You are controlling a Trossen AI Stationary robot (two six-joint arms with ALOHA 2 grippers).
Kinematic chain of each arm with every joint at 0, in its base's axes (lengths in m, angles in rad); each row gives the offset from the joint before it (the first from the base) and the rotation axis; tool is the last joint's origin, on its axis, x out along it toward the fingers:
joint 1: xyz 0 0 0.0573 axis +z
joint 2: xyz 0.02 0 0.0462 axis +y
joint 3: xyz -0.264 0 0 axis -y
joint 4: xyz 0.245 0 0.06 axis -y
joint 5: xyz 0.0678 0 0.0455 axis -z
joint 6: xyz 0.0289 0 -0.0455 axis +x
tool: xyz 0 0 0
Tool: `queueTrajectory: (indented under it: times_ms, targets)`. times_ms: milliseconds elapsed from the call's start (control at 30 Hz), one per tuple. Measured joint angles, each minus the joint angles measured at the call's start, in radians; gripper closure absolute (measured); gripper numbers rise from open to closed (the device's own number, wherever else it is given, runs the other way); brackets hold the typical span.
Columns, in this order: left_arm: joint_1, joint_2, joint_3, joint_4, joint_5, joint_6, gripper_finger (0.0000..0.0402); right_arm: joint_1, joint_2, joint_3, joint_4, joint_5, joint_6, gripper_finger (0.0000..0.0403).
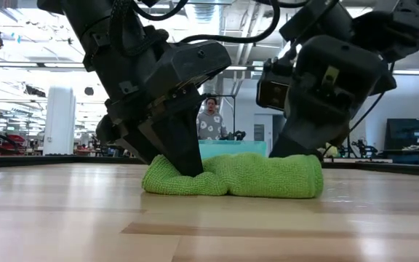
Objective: Roll microfiber towels into tight, uniform cylinder then place into a basket
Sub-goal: Roll the green microfiber cloth
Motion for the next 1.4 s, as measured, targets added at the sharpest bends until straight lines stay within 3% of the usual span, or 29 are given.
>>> queueTrajectory:
  times_ms: [367, 567, 833, 1000, 1200, 1400]
  targets:
    - [0.002, 0.0, 0.0, -0.014, 0.02, 0.039, 0.0271, 0.0, -0.005, -0.001, -0.027, -0.031, -0.033, 0.0381]
    - [0.002, 0.0, 0.0, -0.015, 0.026, 0.05, 0.0256, 0.0, -0.004, -0.001, -0.027, -0.033, -0.049, 0.0368]
    - [0.016, 0.0, 0.002, -0.01, 0.045, 0.077, 0.0192, 0.001, -0.004, -0.002, -0.029, -0.033, -0.053, 0.0384]
    - [0.039, 0.001, 0.04, -0.051, 0.148, 0.177, 0.0171, 0.002, -0.004, -0.003, -0.028, -0.033, -0.055, 0.0374]
    - [0.04, -0.044, 0.14, -0.262, 0.131, 0.296, 0.0174, 0.003, -0.004, -0.003, -0.028, -0.032, -0.052, 0.0379]
    - [0.02, -0.161, 0.161, -0.475, 0.064, 0.239, 0.0175, 0.006, -0.004, -0.003, -0.028, -0.03, -0.056, 0.038]
